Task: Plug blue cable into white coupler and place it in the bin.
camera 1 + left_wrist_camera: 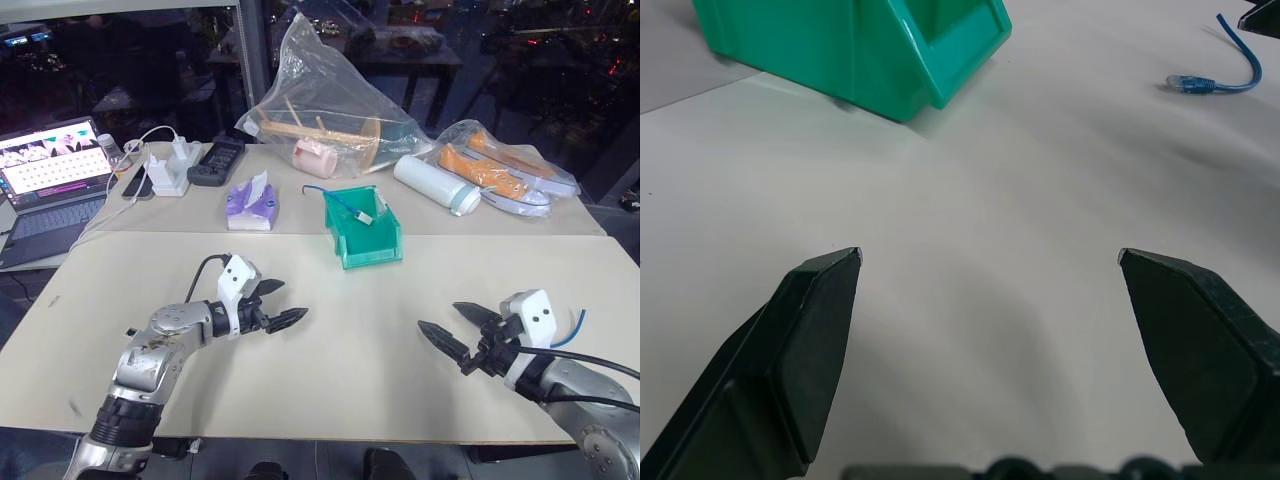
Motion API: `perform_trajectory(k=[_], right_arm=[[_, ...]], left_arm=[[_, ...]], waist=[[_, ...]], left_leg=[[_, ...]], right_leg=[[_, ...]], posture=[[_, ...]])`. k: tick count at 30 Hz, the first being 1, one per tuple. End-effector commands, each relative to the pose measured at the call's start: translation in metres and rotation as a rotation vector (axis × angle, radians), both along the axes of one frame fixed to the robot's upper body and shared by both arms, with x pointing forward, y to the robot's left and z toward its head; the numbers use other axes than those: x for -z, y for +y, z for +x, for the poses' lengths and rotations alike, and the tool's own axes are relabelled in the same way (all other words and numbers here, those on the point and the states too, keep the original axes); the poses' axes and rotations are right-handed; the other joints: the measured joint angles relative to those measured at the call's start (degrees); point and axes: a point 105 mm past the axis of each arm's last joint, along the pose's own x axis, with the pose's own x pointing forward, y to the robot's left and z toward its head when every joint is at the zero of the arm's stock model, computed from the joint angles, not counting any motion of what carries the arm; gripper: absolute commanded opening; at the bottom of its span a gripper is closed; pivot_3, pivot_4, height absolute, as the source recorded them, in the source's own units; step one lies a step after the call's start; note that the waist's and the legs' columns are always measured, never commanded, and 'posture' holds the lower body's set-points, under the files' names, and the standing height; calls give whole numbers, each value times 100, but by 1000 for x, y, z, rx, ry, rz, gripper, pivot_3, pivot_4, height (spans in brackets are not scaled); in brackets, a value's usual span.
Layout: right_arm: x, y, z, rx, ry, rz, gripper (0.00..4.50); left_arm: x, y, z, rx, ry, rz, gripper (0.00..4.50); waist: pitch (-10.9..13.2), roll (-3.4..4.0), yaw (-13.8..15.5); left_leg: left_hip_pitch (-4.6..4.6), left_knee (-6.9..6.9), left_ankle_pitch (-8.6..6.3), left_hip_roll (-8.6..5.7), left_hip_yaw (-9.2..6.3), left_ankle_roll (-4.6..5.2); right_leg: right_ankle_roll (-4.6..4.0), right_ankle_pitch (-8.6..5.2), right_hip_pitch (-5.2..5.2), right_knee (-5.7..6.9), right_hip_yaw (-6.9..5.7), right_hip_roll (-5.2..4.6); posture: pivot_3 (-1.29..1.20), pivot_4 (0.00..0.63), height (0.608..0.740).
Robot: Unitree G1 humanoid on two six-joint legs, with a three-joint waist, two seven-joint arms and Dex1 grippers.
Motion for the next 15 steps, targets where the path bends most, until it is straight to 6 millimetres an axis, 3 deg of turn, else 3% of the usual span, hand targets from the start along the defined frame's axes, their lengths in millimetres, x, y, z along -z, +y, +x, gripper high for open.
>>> perform_trajectory(k=[1,3,6,11,15], right_arm=[[-17,-7,3,0,-66,-56,4500],[-25,-31,11,38,-62,-176,4500],[-27,-60,16,80,-8,-241,4500],[-10,-83,17,78,94,-281,4500],[8,-84,21,27,155,-272,4500]], left_arm=[[-28,-10,-6,104,-52,-35,4445],[-48,-26,-20,274,-74,-32,4445],[-50,-35,-37,408,-39,12,4445],[-49,-38,-50,485,-13,48,4445],[-49,-37,-49,476,-20,74,4445]], waist=[[0,0,1],[7,-2,-1],[8,-3,21],[7,-2,-37],[7,-2,-53]], left_leg=[[0,0,0,0,0,0],[-6,6,0,-1,0,0],[-7,15,1,-3,0,-2],[-1,2,-14,2,1,25],[-2,7,-14,1,1,25]], right_leg=[[0,0,0,0,0,0],[0,0,-4,3,0,0],[1,1,5,2,0,-1],[-5,-12,2,3,0,4],[-6,-11,1,3,2,4]], posture=[[0,150,740],[0,150,740],[0,150,740],[0,150,740],[0,150,740]])
